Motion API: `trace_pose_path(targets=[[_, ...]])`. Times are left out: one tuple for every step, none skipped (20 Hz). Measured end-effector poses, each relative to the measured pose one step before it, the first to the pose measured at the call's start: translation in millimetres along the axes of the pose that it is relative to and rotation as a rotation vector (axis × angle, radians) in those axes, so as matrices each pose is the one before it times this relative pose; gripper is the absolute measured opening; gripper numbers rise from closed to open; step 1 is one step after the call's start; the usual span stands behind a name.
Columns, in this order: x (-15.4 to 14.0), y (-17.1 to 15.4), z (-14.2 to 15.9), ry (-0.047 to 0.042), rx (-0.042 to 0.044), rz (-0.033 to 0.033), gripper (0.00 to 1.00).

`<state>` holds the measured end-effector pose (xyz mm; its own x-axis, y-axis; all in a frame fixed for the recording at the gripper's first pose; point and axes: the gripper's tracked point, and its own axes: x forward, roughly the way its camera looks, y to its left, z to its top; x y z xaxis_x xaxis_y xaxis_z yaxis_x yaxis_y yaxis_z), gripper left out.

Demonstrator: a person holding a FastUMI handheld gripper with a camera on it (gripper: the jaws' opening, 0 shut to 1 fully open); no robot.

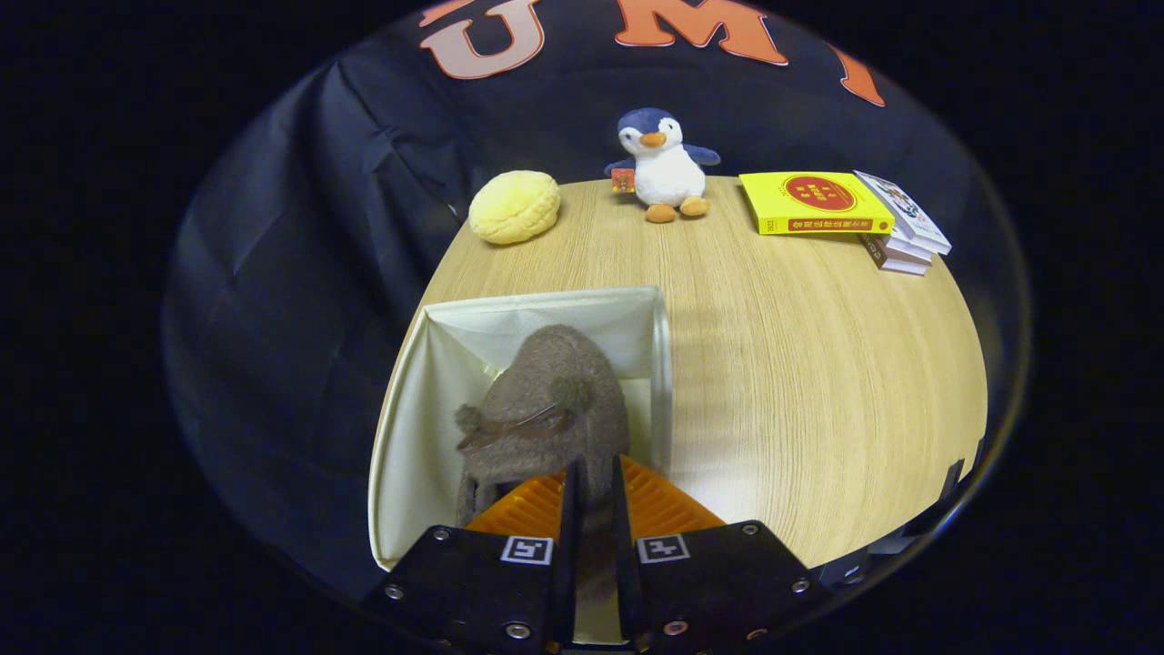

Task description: Open the storage box then place both shoes into the box .Put the left shoe in first, then the right shoe, with the right side of both shoes facing outward in a uniform manner.

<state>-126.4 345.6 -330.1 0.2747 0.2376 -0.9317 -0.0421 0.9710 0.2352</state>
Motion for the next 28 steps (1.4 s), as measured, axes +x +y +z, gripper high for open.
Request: trace_pose_path(targets=[[-2.92,0.25,-0.47,-0.00302,-0.00568,0.00947,0.21],[-2.48,-1.29,-1.99,-0.00116,-0.00308,0.00866,0.23],[-3.97,-1.86,0.31,-0.00105,0.00170,0.00919,0.25],[-5.31,-3.20,1.93,-0.00608,0.00325,0.00847,0.26],[-5.79,-4.43,3.30,-0.01309,0.00313,0.00652,0.29],[-6.57,-5.00,5.15,-0.01607,0.00155,0.00638,0.30],[-6.70,-5.17,5.31,-0.01940,-0.00081,0.00678,0.32],[-7.10,-5.40,7.90,-0.02524,-0.00175,0.00610,0.33],[-7.75,-5.41,6.43,-0.02602,-0.00553,0.00538,0.37],[-7.66,-5.85,7.66,-0.02753,-0.00896,0.00507,0.39],[-8.37,-6.76,8.42,-0.03121,-0.01263,0.00512,0.44],[-6.81,-8.33,8.32,-0.03546,-0.01226,0.00310,0.47],[-7.82,-6.87,9.08,-0.03885,-0.01002,0.00547,0.52],[-8.29,-8.30,10.36,-0.04146,-0.00679,0.00306,0.55],[-7.71,-9.31,10.42,-0.03947,-0.00540,0.00091,0.59],[-8.98,-9.94,9.72,-0.04277,-0.00564,-0.00242,0.60],[-7.33,-12.62,11.94,-0.04332,-0.00730,-0.00877,0.64],[-8.03,-13.27,11.49,-0.04471,-0.00580,-0.01166,0.65],[-6.90,-14.31,11.77,-0.04227,-0.00401,-0.01339,0.68],[-6.63,-13.99,10.32,-0.04007,-0.00558,-0.01359,0.70],[-6.10,-15.10,12.65,-0.04443,-0.00783,-0.01704,0.73],[-7.84,-14.55,13.41,-0.04715,-0.01218,-0.01879,0.74],[-6.84,-14.72,18.09,-0.04002,-0.00696,-0.01746,0.77],[-5.31,-11.71,12.78,-0.03797,-0.00335,-0.01981,0.79],[-5.56,-13.03,11.34,-0.03412,-0.00073,-0.01729,0.82],[-4.91,-10.98,10.73,-0.03507,0.00254,-0.01625,0.83],[-4.13,-11.32,11.06,-0.03515,-0.00145,-0.01323,0.85],[-3.79,-9.78,9.62,-0.03533,-0.00454,-0.01206,0.87]])
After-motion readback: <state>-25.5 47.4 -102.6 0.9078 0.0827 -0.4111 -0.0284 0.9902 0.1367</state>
